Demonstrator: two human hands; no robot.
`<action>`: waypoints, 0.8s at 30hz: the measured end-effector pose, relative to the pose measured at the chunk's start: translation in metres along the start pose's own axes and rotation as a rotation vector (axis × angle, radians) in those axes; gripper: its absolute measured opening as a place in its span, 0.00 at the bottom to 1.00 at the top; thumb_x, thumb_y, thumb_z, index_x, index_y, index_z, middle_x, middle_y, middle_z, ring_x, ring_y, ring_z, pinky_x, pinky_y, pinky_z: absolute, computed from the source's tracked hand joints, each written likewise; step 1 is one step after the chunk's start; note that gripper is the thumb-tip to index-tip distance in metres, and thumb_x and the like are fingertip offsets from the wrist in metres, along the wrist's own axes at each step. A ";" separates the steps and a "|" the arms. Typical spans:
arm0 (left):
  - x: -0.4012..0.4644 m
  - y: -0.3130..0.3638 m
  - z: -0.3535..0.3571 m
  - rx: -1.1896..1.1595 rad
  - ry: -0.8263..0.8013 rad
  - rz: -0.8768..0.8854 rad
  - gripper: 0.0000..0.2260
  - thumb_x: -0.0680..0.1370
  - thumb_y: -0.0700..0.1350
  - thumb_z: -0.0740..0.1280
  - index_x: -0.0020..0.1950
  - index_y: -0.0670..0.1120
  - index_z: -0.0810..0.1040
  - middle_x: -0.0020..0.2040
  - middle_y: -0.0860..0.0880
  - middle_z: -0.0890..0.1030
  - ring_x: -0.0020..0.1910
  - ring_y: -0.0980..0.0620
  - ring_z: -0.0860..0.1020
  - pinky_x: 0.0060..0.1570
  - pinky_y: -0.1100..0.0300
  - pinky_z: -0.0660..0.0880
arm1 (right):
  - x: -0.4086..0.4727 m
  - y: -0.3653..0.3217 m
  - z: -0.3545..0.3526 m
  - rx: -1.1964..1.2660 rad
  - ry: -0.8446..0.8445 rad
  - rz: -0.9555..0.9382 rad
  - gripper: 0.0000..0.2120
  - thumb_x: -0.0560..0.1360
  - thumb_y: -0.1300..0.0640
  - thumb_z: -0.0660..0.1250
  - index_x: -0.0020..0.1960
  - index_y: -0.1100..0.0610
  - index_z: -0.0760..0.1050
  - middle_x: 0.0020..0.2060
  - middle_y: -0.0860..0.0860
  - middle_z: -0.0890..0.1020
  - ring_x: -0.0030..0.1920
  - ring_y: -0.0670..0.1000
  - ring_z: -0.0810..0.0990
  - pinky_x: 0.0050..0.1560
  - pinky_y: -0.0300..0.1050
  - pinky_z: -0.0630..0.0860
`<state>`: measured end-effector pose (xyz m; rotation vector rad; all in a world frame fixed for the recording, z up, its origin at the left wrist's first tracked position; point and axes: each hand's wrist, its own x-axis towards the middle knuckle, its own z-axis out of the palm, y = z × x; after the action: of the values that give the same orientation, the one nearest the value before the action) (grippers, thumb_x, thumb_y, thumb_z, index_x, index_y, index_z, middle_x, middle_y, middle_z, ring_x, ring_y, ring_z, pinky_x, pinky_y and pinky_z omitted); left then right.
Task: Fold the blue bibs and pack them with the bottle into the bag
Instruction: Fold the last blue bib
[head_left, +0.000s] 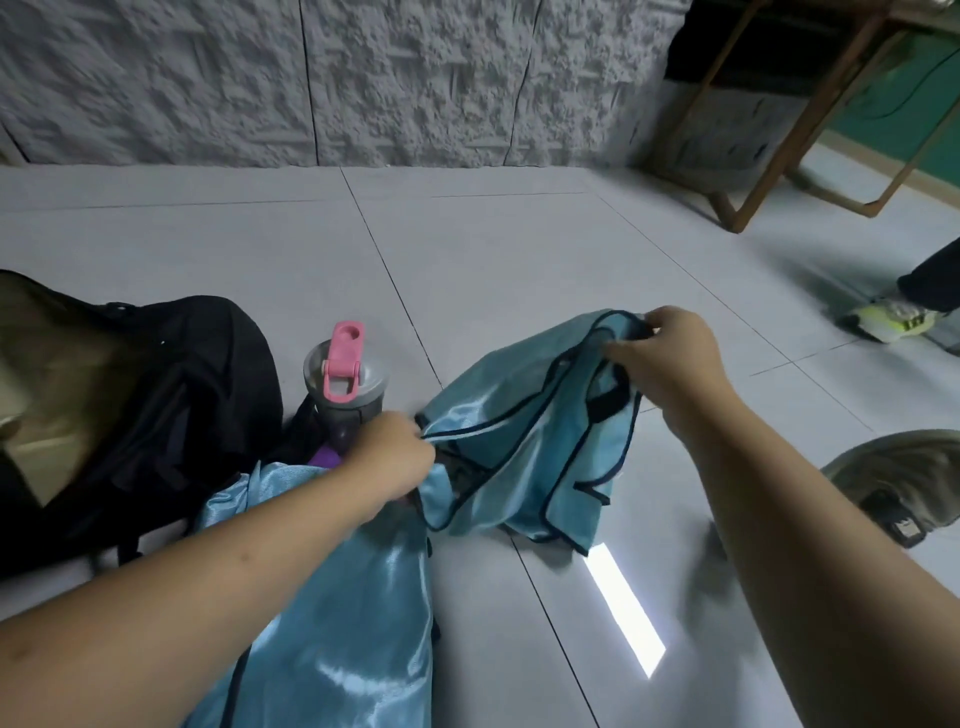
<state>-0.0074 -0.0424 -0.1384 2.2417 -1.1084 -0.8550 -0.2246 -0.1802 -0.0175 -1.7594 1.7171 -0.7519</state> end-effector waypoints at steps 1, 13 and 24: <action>-0.001 0.009 -0.005 -0.075 0.040 0.021 0.07 0.71 0.34 0.63 0.35 0.41 0.78 0.32 0.44 0.79 0.33 0.44 0.77 0.32 0.57 0.72 | -0.006 -0.002 0.005 -0.139 -0.016 -0.039 0.20 0.69 0.58 0.71 0.61 0.57 0.78 0.55 0.55 0.83 0.50 0.55 0.83 0.47 0.49 0.81; -0.027 0.088 -0.043 -0.525 0.115 0.312 0.07 0.73 0.45 0.77 0.48 0.50 0.82 0.36 0.46 0.81 0.26 0.52 0.77 0.26 0.63 0.72 | -0.084 -0.023 0.061 0.031 -0.648 -0.373 0.10 0.73 0.56 0.78 0.39 0.53 0.77 0.29 0.45 0.78 0.29 0.40 0.75 0.34 0.32 0.69; -0.009 0.018 0.016 -0.569 -0.163 -0.301 0.20 0.77 0.55 0.73 0.60 0.42 0.76 0.54 0.44 0.80 0.50 0.43 0.81 0.42 0.46 0.85 | -0.051 -0.054 0.004 0.766 -0.684 -0.230 0.08 0.76 0.65 0.71 0.44 0.71 0.79 0.33 0.59 0.78 0.33 0.55 0.77 0.38 0.46 0.76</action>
<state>-0.0324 -0.0471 -0.1339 1.8935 -0.4971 -1.3048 -0.1855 -0.1279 0.0190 -1.4175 0.6507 -0.6635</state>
